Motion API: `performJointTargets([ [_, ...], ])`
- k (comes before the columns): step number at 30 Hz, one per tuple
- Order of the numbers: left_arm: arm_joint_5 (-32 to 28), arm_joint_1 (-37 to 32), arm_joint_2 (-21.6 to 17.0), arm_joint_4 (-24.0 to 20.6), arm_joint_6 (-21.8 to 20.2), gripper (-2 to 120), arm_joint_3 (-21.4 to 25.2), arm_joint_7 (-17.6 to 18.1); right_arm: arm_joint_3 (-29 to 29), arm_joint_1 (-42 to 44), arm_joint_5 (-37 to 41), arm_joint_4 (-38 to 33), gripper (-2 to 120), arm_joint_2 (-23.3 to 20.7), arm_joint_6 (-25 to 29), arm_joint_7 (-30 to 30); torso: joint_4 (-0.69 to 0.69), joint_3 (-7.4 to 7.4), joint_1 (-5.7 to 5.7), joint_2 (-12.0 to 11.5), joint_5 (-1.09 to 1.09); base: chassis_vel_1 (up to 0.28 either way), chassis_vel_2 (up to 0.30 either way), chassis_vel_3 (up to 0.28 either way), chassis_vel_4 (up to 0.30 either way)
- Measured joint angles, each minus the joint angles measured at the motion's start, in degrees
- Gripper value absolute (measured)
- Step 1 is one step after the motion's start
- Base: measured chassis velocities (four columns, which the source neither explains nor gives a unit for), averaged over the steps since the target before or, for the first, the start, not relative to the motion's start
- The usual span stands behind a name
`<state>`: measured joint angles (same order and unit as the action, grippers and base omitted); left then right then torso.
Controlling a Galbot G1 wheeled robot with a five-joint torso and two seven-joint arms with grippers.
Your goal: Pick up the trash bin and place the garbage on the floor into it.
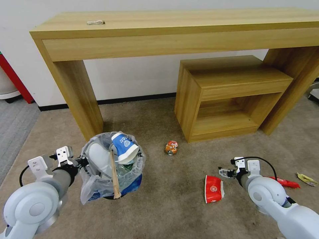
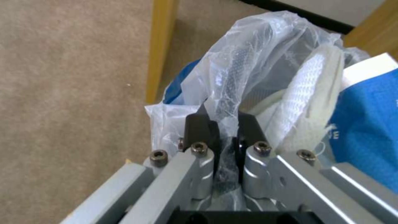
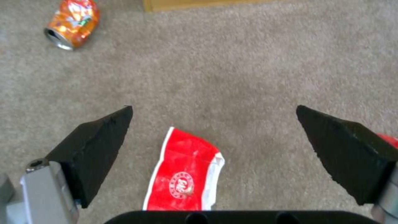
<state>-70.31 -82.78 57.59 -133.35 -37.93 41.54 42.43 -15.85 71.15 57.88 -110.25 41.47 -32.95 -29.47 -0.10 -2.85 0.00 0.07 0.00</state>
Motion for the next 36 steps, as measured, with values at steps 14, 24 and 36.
performJointTargets([
  [14, 0.6, 0.2, -0.2, 0.7, 0.5, 3, 0.0, -0.1, -0.2, 2.7, -1.8, 0.0, 100, 0.0, 0.8, 1.3, -0.01, 0.00, 0.00, 0.0, 0.00, 0.000, 0.000, 0.000, 0.000],
  [24, 2.6, -0.2, 0.0, 1.2, 0.6, 3, -0.5, -1.5, -0.2, 3.3, -3.2, 0.9, 100, -0.2, 1.3, 2.2, -0.01, 0.00, 0.00, 0.0, 0.00, 0.000, 0.000, 0.000, 0.000],
  [36, 3.0, -0.5, 0.1, 1.2, 0.9, 3, -0.5, -1.7, 0.0, 4.0, -4.9, 1.0, 100, -0.2, 3.1, 3.4, 0.00, 0.00, 0.00, 0.0, 0.00, 0.000, 0.000, 0.000, 0.000],
])
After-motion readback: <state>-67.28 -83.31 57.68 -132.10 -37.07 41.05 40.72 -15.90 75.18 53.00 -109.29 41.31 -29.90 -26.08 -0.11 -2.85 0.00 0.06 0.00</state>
